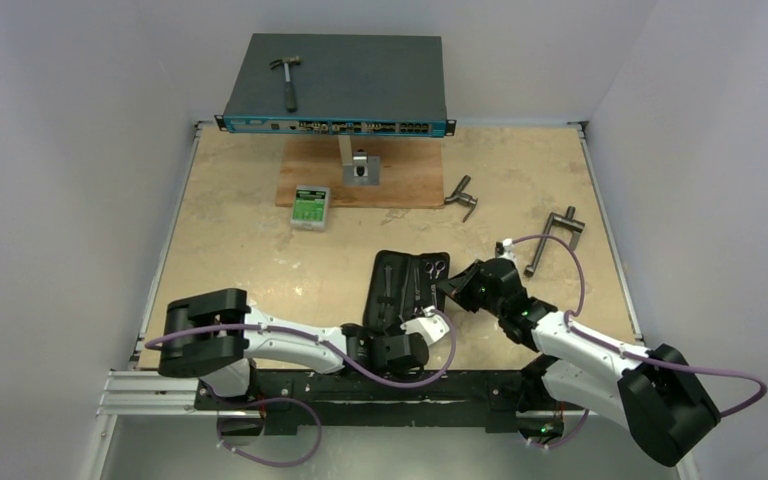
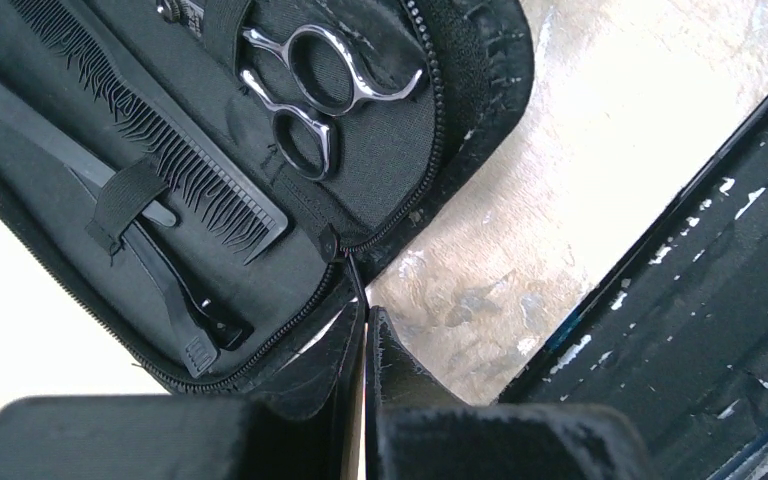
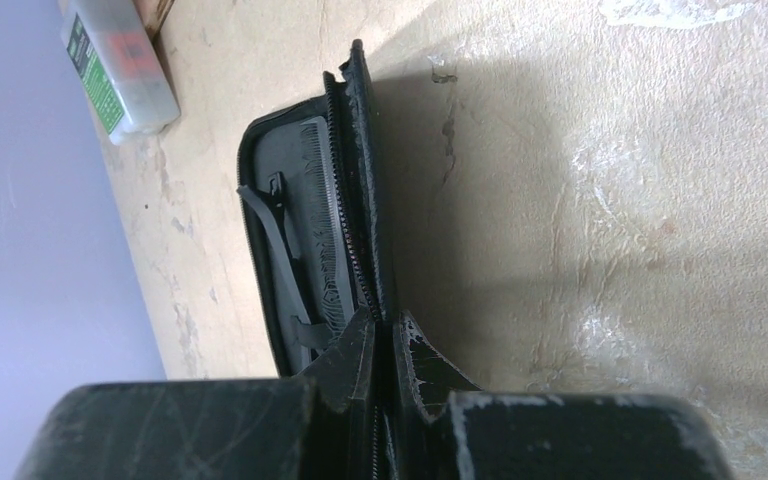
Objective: Sort the hair-cutting tools
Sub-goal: Close the hairdressing tool bag at the center of the board.
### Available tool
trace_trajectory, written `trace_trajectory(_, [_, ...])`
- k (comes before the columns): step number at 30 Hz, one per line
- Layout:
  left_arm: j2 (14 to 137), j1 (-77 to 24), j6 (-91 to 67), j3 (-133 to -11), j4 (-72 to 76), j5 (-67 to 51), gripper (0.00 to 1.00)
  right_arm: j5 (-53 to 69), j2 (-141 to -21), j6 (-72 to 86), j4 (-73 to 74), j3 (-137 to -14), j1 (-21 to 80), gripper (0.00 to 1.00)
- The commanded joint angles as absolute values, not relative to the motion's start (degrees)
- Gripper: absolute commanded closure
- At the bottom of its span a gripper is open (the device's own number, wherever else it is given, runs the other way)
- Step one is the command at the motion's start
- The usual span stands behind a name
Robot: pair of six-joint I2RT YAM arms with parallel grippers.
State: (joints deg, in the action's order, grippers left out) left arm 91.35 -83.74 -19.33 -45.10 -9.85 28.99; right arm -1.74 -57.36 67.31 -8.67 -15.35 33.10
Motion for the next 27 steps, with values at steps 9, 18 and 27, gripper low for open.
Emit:
trace_trajectory(9, [87.19, -85.92, -22.75, -42.39, -9.23, 25.36, 1.00, -4.36, -57.32, 69.82, -12.83, -14.84, 33.07, 1.00])
trace_trajectory(18, [84.41, -86.04, -23.21, -39.72, -8.50, 21.05, 1.00, -5.13, -57.48, 70.15, -13.36, -14.33, 33.14, 1.00])
trace_trajectory(27, [83.96, -86.11, -24.66, -38.49, -8.72, 19.43, 1.00, -5.30, -58.01, 69.65, -13.62, -14.58, 33.14, 1.00])
